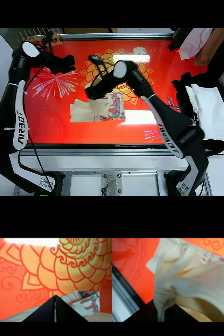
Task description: Fold the clothes and pants, and hang the long-sleeved shirts on hangers.
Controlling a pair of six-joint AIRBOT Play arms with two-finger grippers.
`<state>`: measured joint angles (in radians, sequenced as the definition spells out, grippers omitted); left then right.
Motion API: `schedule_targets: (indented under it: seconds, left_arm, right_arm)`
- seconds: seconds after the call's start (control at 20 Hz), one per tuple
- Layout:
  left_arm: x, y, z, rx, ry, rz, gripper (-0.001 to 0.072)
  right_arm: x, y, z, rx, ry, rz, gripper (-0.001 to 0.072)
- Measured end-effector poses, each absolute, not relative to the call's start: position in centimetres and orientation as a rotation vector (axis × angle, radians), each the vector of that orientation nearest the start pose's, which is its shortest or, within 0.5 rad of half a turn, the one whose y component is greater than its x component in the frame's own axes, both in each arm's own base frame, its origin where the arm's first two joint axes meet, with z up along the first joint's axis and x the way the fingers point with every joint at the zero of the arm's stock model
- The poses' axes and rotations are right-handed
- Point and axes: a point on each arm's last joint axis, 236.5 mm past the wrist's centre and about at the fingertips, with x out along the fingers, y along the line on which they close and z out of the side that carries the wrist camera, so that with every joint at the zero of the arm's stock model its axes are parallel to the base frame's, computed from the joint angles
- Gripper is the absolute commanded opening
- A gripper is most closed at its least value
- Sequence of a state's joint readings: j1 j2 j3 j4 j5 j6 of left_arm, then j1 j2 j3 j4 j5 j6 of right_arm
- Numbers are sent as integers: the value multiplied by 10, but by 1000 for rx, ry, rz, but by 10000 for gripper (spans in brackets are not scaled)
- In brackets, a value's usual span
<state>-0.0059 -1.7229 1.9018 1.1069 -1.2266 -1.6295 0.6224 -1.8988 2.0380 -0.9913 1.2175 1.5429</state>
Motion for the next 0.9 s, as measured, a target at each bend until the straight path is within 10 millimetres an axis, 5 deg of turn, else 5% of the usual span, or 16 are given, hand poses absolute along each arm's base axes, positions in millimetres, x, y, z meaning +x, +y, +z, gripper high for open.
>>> schedule_targets:
  seconds: [0.05, 0.1, 0.2, 0.25, 0.4, 0.55, 0.7, 0.75, 0.8, 0.9]
  left_arm:
    - [537, -95, 108, -426, 1027, -278, 7]
    - [537, -86, 114, -430, 1014, -267, 7]
    - [536, -73, 125, -438, 989, -248, 7]
    - [536, -66, 129, -442, 978, -239, 6]
    - [533, -42, 149, -449, 932, -204, 6]
    - [521, -22, 160, -420, 906, -158, 6]
    - [495, -14, 142, -395, 941, -108, 7]
    - [484, -16, 132, -395, 961, -101, 7]
    - [472, -20, 120, -392, 983, -100, 6]
    - [450, -31, 93, -384, 1026, -101, 7]
  right_arm:
    - [390, 454, 62, 131, 1150, 978, 570]
    - [384, 476, 55, 149, 1129, 1017, 640]
    - [367, 516, 54, 175, 1060, 1133, 592]
    - [358, 530, 60, 183, 1020, 1192, 481]
    - [359, 528, 76, 164, 950, 1248, 446]
    - [380, 479, 75, 141, 973, 1187, 441]
    - [411, 391, 50, 139, 1054, 999, 446]
    - [416, 357, 36, 142, 1095, 928, 474]
    - [420, 325, 22, 155, 1133, 862, 673]
    - [424, 268, -8, 198, 1206, 739, 720]
